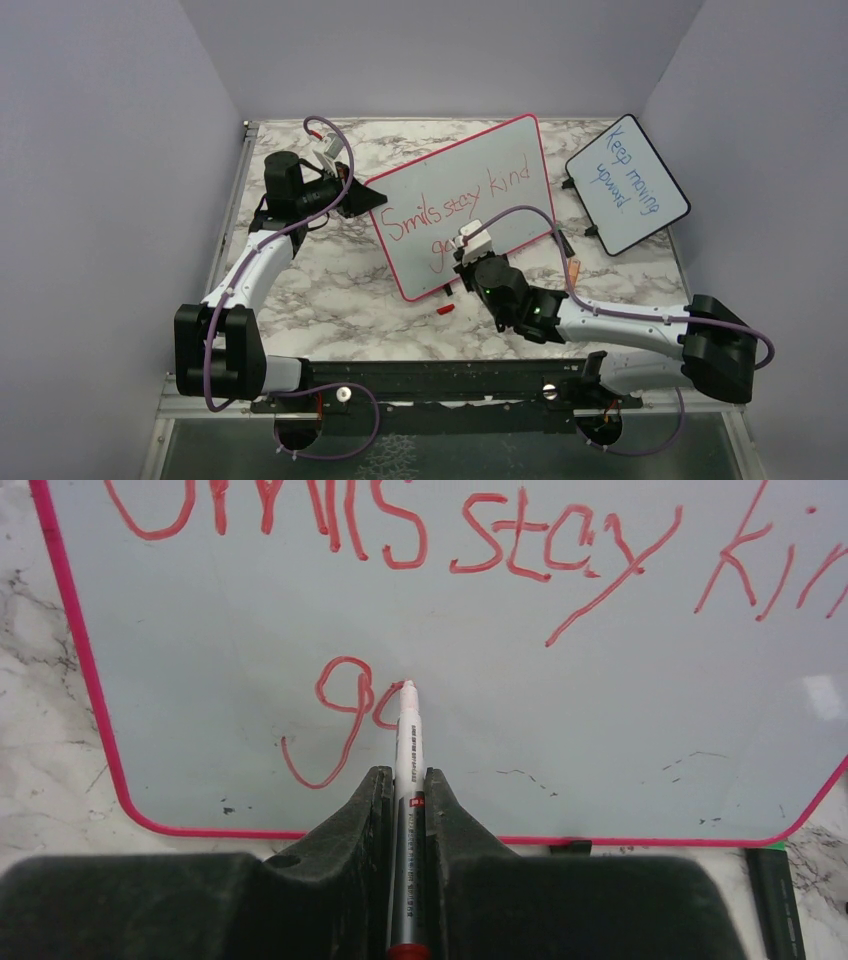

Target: Write a sentence on the whiteboard

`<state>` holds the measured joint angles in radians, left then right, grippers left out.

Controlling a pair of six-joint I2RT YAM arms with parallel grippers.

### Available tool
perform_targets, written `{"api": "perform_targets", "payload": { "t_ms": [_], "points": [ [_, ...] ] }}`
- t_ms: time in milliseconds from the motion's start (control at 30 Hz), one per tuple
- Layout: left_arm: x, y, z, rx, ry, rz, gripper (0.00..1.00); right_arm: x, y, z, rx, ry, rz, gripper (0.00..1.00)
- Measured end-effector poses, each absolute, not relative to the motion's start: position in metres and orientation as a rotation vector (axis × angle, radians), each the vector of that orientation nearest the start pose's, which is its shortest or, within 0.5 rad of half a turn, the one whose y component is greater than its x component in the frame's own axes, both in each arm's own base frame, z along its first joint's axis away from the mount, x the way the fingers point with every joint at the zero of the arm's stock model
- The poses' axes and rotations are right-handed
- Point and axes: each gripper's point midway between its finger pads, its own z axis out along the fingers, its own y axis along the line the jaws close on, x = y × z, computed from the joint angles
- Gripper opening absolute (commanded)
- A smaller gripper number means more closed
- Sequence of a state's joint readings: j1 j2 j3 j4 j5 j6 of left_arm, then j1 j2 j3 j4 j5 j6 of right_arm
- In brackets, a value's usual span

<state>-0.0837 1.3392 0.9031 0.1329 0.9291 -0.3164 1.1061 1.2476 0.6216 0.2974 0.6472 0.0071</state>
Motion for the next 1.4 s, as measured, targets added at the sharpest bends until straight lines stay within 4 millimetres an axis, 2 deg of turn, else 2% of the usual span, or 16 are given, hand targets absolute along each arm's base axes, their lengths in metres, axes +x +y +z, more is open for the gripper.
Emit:
{"api": "perform_targets", "payload": {
  "t_ms": [333, 1400],
  "points": [
    [0.342, -0.178, 0.233, 0.445, 1.848, -1.136, 0.0, 0.27, 0.252, 0.167, -0.492, 1.748, 0.124, 0.01],
    [0.343, -0.178, 0.233, 0.444, 1.848, -1.134, 0.0, 0.262, 0.261, 0.147, -0.552, 1.811, 0.17, 0.01]
  ]
}}
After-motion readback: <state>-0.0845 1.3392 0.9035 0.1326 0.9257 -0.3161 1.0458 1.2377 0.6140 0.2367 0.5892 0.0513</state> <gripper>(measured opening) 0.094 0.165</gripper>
